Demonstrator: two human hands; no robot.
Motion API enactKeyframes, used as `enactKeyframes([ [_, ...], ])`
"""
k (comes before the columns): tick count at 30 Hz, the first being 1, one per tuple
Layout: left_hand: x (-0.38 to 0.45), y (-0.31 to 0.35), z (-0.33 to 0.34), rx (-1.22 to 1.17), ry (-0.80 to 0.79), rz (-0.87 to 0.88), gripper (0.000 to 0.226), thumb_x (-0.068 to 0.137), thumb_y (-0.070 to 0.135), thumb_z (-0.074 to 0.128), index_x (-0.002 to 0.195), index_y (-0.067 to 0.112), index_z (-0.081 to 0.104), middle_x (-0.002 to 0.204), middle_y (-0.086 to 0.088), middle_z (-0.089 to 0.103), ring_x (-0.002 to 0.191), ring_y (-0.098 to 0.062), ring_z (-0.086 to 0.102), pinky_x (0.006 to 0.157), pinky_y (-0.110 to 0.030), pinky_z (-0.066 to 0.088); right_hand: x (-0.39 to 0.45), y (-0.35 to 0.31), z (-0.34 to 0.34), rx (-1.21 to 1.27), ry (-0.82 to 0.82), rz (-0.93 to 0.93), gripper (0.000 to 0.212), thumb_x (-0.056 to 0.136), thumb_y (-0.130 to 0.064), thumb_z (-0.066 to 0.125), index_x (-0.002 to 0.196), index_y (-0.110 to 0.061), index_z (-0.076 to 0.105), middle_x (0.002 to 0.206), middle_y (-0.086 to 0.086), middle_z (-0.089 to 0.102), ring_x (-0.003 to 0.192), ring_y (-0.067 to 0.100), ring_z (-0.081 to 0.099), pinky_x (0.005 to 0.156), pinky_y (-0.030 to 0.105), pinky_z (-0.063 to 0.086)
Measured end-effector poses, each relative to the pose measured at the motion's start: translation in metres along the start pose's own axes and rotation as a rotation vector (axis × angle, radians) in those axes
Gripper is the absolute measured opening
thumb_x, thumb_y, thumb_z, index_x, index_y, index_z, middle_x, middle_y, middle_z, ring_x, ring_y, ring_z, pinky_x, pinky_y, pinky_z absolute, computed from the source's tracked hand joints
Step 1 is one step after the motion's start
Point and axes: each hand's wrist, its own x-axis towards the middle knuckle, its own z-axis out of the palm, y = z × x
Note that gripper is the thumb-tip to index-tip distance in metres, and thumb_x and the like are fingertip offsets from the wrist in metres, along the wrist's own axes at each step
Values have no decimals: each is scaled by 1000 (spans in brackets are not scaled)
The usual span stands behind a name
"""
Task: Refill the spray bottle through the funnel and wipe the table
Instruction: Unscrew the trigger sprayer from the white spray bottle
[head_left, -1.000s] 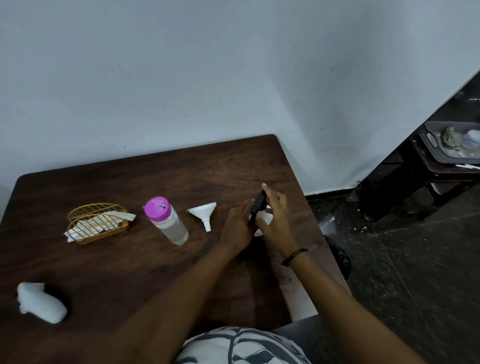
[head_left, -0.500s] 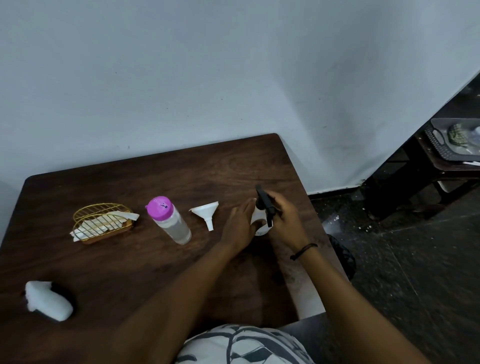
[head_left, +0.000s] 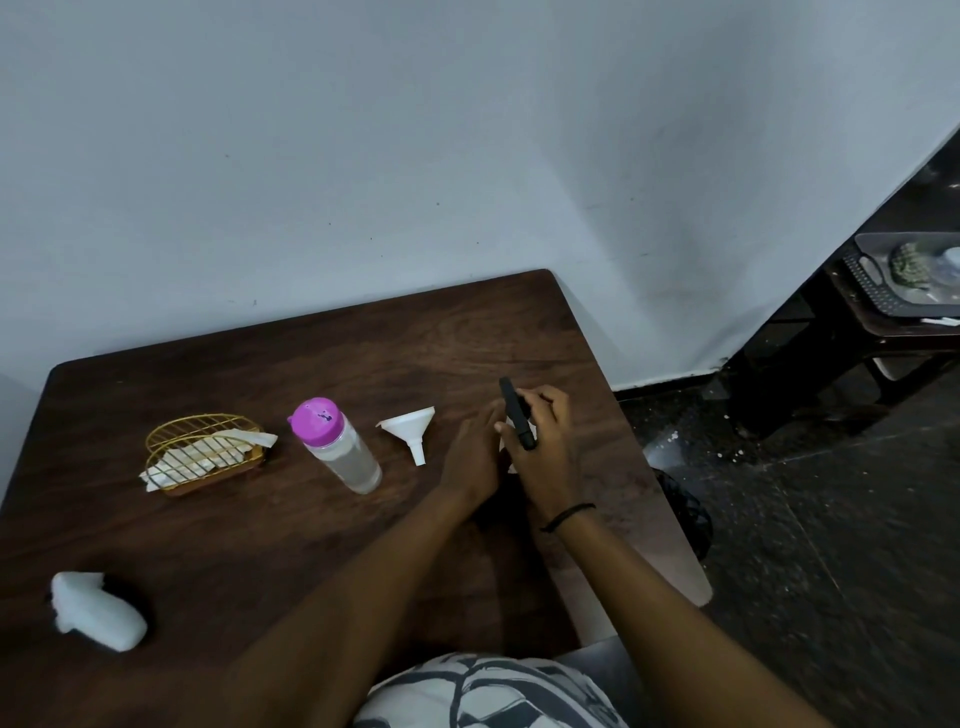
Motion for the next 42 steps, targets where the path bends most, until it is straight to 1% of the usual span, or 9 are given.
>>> enactKeyframes([
  [8,7,-6,6,90,-47,-73,67,95,43,59,151,16,34,154,-3,42,140,-21,41,116,-42,35,14,-8,-25,330,54,145,43,87,-7,71,128,-18,59,122,-10,64,117,10,60,101,29,51],
  [11,6,-8,7,72,-34,-99,69,94,48,59,151,19,34,154,-2,43,139,-22,41,114,-42,37,26,-20,-37,361,104,137,40,87,-2,70,125,-9,61,118,4,67,112,17,64,97,36,54],
  [15,5,-9,9,62,-30,-114,68,94,50,58,151,21,34,153,-1,43,137,-23,42,111,-43,40,41,-42,-52,417,189,81,37,85,-2,73,119,-14,65,110,-5,70,105,6,67,87,18,53],
  [22,7,-8,4,196,9,3,65,93,50,60,146,17,42,146,-3,51,128,-24,49,105,-40,45,76,-64,-73,331,349,-38,50,84,-20,72,130,-10,57,122,2,67,115,13,64,100,28,50],
  [28,8,-7,1,235,19,26,60,92,50,60,141,20,46,144,0,53,127,-21,50,105,-39,46,96,-58,-79,208,398,-37,47,87,-25,66,130,-32,50,123,-9,63,112,6,61,94,14,47],
  [33,8,-7,1,231,39,29,58,91,48,62,140,20,47,142,2,54,126,-18,50,103,-32,42,109,-40,-71,59,347,-37,44,91,-12,62,134,-17,49,124,2,64,110,14,60,91,4,40],
  [38,6,-12,1,246,32,55,58,90,47,62,139,20,47,141,3,54,124,-19,51,103,-35,44,129,-35,-81,25,331,-29,41,90,-13,62,127,-20,47,110,-9,60,93,-4,52,76,-7,35],
  [40,7,-13,0,247,27,54,59,91,47,61,141,21,45,143,4,52,125,-19,50,104,-36,44,140,-33,-82,0,283,7,40,89,-16,63,124,-22,45,106,-7,61,89,-1,55,72,-5,37],
  [42,8,-14,1,240,28,56,58,91,47,60,141,21,45,143,4,52,125,-19,50,105,-36,43,143,-25,-75,-93,200,60,38,89,-16,65,121,-19,45,108,7,66,94,21,64,75,13,44],
])
